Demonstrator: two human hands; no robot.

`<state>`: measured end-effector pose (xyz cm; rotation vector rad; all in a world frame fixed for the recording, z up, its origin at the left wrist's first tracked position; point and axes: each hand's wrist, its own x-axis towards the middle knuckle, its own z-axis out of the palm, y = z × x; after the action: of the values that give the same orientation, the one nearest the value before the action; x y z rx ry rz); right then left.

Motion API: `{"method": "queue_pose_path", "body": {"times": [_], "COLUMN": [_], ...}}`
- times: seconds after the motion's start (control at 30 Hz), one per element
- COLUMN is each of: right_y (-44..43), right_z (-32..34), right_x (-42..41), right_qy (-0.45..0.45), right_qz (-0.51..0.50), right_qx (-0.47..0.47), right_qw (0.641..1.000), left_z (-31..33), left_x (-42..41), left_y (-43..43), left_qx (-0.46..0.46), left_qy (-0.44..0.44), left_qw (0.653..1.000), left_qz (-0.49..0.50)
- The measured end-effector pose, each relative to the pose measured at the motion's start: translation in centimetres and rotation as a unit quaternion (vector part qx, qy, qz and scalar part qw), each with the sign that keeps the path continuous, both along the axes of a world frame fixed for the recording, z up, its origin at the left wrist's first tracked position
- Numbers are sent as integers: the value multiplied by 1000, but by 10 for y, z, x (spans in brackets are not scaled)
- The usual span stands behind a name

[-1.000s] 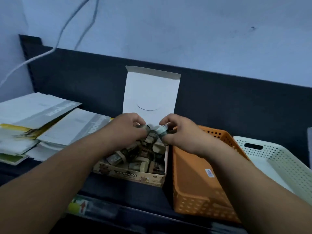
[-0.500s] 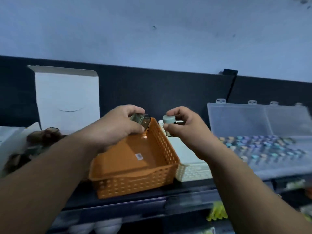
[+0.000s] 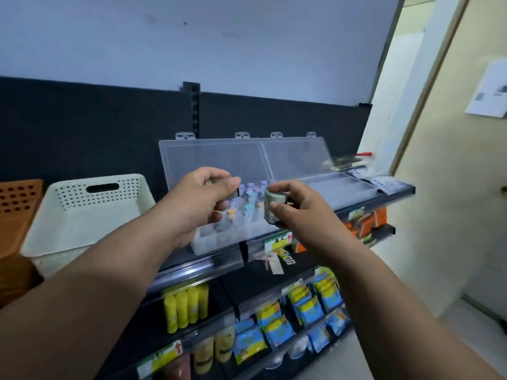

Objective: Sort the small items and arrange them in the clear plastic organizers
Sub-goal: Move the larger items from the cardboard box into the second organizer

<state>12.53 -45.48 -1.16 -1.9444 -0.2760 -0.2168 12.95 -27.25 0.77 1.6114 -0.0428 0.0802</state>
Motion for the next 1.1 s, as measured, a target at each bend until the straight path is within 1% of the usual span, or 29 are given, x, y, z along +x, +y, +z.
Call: {"method": "queue_pose_path", "body": {"times": [0.13, 0.2, 0.3, 0.37, 0.43, 0.57, 0.7, 0.8, 0.97, 1.03, 1.1], "right_y": [-72, -99, -132, -150, -166, -191, -214, -230, -251, -256, -261], "right_z": [3, 2, -3, -6, -8, -1, 13, 12, 2, -1, -5], "right_x": [3, 11, 30, 48, 69, 113, 155, 193, 260, 288, 316], "right_qy": [17, 15, 15, 21, 17, 29, 35, 35, 29, 24, 22], "right_qz": [-47, -71, -106, -127, -137, -143, -143, -136, -96, -70, -36], "right_qx": [29, 36, 31, 23, 14, -3, -33, -46, -91, -102, -113], "right_qw": [998, 997, 994, 991, 990, 989, 989, 989, 991, 992, 993], "left_z": [2, 3, 7, 13, 23, 39, 40, 35, 22, 16, 7], "left_x": [26, 41, 69, 91, 119, 176, 224, 258, 296, 309, 323], "left_y": [-74, -101, -132, -143, -151, -164, -185, -201, -226, -233, -240], "left_qx": [-7, 18, 85, 140, 176, 275, 305, 332, 430, 449, 454], "left_qy": [44, 39, 15, -15, -46, -80, -85, -83, -91, -83, -66], "left_qw": [998, 996, 991, 985, 978, 950, 938, 929, 893, 887, 887], "left_qz": [-54, -74, -105, -104, -106, -119, -142, -138, -97, -75, -55]}}
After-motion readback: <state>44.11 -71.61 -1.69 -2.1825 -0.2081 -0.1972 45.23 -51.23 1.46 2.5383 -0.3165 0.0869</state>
